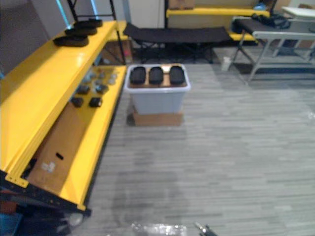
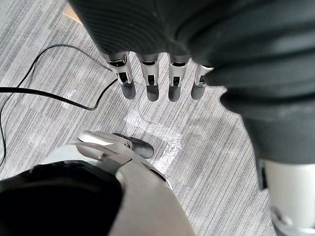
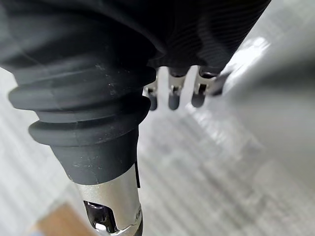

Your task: Walk over and take plastic housings, then place them on the shelf

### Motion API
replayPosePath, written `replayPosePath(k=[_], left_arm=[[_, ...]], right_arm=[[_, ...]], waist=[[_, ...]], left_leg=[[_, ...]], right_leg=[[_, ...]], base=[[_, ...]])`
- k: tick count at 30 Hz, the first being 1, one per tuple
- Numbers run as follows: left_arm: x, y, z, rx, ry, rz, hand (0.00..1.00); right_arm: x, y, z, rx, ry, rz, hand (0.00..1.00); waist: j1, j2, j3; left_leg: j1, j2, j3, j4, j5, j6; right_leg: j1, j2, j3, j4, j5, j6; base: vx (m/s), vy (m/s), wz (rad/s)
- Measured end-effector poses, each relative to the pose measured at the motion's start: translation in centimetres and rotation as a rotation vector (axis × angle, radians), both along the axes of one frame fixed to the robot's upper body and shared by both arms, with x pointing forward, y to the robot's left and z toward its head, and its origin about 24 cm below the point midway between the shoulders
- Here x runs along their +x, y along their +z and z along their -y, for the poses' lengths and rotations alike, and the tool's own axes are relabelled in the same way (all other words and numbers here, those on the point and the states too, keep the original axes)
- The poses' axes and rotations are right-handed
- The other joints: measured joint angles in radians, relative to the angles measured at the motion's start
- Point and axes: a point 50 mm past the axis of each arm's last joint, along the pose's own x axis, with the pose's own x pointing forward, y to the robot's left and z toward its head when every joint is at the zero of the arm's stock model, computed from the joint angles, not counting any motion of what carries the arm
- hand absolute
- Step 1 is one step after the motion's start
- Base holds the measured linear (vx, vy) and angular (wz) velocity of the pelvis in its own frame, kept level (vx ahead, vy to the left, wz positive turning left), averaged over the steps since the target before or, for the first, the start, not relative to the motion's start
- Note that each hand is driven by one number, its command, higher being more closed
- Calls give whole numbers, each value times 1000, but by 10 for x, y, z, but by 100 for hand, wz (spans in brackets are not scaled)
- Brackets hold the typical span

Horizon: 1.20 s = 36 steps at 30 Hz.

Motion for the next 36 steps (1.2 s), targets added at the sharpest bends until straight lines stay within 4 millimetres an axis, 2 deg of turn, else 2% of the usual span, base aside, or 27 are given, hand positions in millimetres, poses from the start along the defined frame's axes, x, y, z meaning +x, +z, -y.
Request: replayPosePath(k=[3,17,23,28,36], left_arm=[[2,0,0,2,2,12,0],[5,0,4,-21,13,58,0],[5,0,3,-17,13,54,0],[6,1,0,-8,11,55,0],[8,1,1,-9,5,57,0]], right_arm=[[8,1,-3,7,9,13,0],[1,-2,-11,46,26,-52,0],[1,-2,-11,38,20,-80,0],[-2,-4,-14,46,21,-95,0],[0,-4,-14,24,59,-93,0]], waist=[[0,1,1],[-1,-4,19],[-1,-8,19],[-1,-17,25],[-2,-12,30]], left_leg=[[1,0,0,0,-3,-5],[14,-3,-1,-10,4,-1],[12,-14,-1,-10,2,2],[20,-16,-1,-10,5,7],[30,-15,2,-10,5,7]], right_leg=[[2,0,-19,1,-1,1],[1,-12,-47,32,-35,8],[19,-19,-59,-2,-15,20],[33,-17,-65,-16,0,14],[48,-15,-73,-18,-1,13]], base=[[37,-11,3],[-66,2,1],[5,18,1],[81,-4,1],[44,-13,2]])
